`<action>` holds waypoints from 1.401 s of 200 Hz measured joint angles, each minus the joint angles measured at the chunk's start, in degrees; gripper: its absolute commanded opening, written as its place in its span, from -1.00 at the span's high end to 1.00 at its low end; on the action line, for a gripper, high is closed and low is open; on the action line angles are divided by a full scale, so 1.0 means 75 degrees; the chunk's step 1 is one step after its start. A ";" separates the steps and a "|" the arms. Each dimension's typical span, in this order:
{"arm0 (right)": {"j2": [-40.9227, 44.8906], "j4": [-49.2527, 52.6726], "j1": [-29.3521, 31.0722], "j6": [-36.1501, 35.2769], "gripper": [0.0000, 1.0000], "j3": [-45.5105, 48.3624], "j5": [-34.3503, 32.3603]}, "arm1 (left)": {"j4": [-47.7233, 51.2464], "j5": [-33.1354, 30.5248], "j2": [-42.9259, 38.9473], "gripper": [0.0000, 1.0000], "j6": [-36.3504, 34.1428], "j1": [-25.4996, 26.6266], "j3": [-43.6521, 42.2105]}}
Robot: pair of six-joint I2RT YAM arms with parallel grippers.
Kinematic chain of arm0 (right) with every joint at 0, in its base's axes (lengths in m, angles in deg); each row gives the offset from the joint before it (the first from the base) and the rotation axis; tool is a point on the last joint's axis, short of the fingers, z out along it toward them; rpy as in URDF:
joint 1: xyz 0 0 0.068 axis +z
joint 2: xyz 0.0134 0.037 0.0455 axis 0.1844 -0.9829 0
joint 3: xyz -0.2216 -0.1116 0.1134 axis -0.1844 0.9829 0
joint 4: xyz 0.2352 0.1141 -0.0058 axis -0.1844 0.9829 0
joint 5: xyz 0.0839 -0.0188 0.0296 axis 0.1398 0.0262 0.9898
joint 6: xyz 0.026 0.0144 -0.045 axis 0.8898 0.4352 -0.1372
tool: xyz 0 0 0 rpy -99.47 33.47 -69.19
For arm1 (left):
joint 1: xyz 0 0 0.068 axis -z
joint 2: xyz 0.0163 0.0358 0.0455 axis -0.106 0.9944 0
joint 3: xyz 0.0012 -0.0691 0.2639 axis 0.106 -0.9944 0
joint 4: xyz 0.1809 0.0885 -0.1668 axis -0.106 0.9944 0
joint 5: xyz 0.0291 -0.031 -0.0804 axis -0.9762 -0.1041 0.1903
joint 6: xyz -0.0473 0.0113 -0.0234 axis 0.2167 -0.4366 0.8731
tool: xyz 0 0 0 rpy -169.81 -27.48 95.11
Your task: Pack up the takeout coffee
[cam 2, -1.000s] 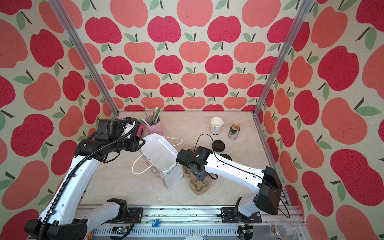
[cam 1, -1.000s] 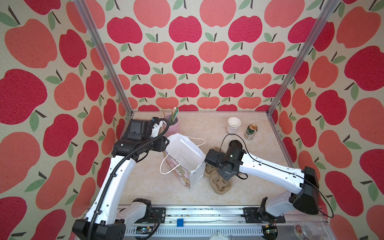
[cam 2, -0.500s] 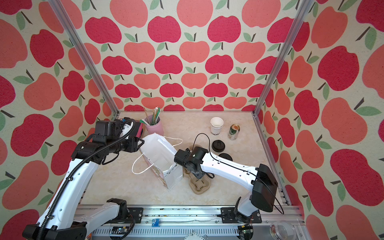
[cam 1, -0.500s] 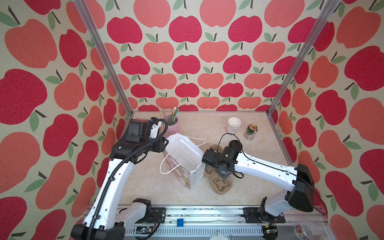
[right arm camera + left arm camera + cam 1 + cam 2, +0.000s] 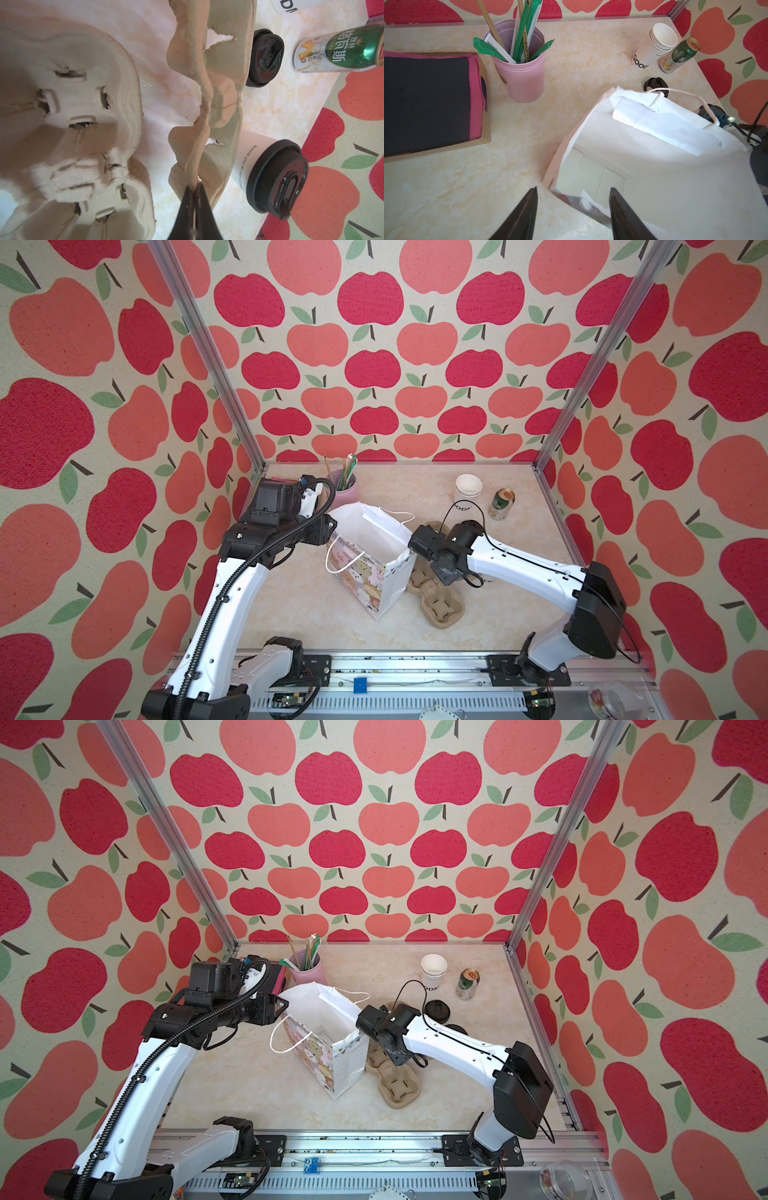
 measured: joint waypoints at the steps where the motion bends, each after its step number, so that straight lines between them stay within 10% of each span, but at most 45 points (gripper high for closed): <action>1: -0.0009 -0.0009 -0.0003 0.0000 0.92 0.0000 0.0000 | 0.0000 0.0000 0.0000 -0.15 0.0000 0.0000 0.0000; 280: 0.1087 0.0370 0.1518 -0.0122 0.87 -0.0017 -0.0338 | -0.0038 -0.0073 -0.0443 -0.24 0.0006 -0.0216 -0.0009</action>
